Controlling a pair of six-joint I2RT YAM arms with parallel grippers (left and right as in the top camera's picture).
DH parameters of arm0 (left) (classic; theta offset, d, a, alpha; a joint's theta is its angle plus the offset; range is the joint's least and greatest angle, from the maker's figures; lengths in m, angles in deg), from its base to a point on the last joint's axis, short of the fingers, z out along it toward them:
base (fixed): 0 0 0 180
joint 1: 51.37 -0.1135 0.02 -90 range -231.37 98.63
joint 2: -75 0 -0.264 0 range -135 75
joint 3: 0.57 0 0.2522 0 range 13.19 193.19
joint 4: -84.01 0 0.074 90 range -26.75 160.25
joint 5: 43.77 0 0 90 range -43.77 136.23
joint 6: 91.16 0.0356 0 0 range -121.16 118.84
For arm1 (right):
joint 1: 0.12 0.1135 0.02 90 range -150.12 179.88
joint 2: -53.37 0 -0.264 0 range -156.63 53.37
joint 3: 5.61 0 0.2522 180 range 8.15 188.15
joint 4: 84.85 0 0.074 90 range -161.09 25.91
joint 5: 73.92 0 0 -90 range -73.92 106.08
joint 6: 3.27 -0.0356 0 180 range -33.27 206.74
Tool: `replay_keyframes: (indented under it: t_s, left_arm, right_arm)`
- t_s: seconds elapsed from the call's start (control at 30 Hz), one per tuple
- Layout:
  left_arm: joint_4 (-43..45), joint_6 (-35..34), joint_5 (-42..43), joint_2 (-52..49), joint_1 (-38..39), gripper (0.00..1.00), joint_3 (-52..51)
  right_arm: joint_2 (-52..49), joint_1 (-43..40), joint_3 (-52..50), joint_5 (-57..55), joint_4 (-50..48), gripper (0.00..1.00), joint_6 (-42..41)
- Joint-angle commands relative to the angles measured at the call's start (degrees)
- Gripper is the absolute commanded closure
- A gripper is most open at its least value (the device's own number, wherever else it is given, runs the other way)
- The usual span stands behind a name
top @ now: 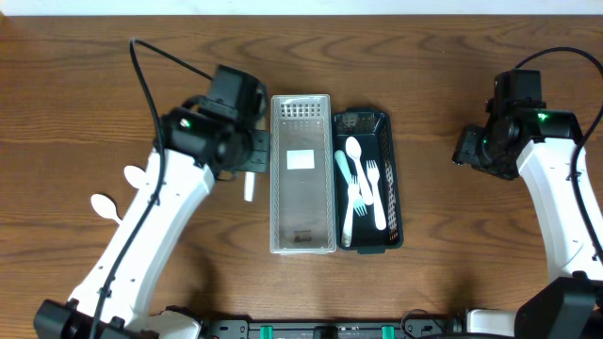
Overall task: Pack container
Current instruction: 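Carry the spoon with left gripper over the white basket and release, then return left gripper to the spoons and grasp a second white spoon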
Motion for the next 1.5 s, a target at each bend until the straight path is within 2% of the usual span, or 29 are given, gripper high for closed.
replay_keyframes:
  t_s: [0.0,0.13,0.53,0.57,0.6,0.63,0.67,0.8,1.0,1.1,1.27,1.47]
  left_arm:
    - [0.2,-11.8,-0.3,-1.8,4.2,0.94,-0.7]
    - [2.9,-15.1,-0.3,-4.7,8.1,0.94,-3.0]
    - [5.1,-15.0,-0.3,-15.8,11.3,0.94,-3.6]
    - [5.5,-14.4,-0.3,-15.8,11.3,0.88,-3.6]
    - [5.7,-13.0,-0.3,-15.6,11.3,0.71,-3.4]
    - [5.8,-11.6,-0.3,-15.4,11.3,0.47,-3.0]
    - [5.6,-10.4,-0.3,-15.4,11.3,0.40,-2.5]
    - [3.3,-4.5,-0.8,-14.4,11.3,0.39,0.6]
    - [1.0,-4.4,-7.3,-7.7,7.3,0.28,4.0]
    - [0.2,-4.4,-7.5,-3.2,0.9,0.21,4.0]
    - [-0.7,0.7,-7.4,-1.8,-13.3,0.07,4.0]
    - [1.6,3.5,-7.4,-7.5,-24.7,0.04,3.5]
  right_arm:
    - [0.3,-0.5,-0.2,0.0,0.0,0.39,0.2]
    - [0.3,-0.5,-0.2,0.0,0.2,0.39,0.2]
    - [0.3,-0.5,-0.2,0.0,0.7,0.39,0.2]
    - [0.3,-0.5,-0.2,0.0,0.7,0.39,0.2]
    - [0.3,-0.5,-0.2,0.0,0.7,0.39,0.2]
    - [0.3,-0.5,-0.2,0.0,0.7,0.39,0.2]
    - [0.3,-0.5,-0.2,0.0,0.7,0.39,0.2]
    - [0.3,-0.5,-0.2,0.0,0.7,0.39,0.2]
    - [0.3,-0.5,-0.2,0.0,0.7,0.39,0.2]
    - [0.3,-0.5,-0.2,0.0,0.7,0.39,0.2]
    - [0.3,-0.5,-0.2,0.0,0.7,0.39,0.2]
    - [0.3,-0.5,-0.2,0.8,0.7,0.39,0.2]
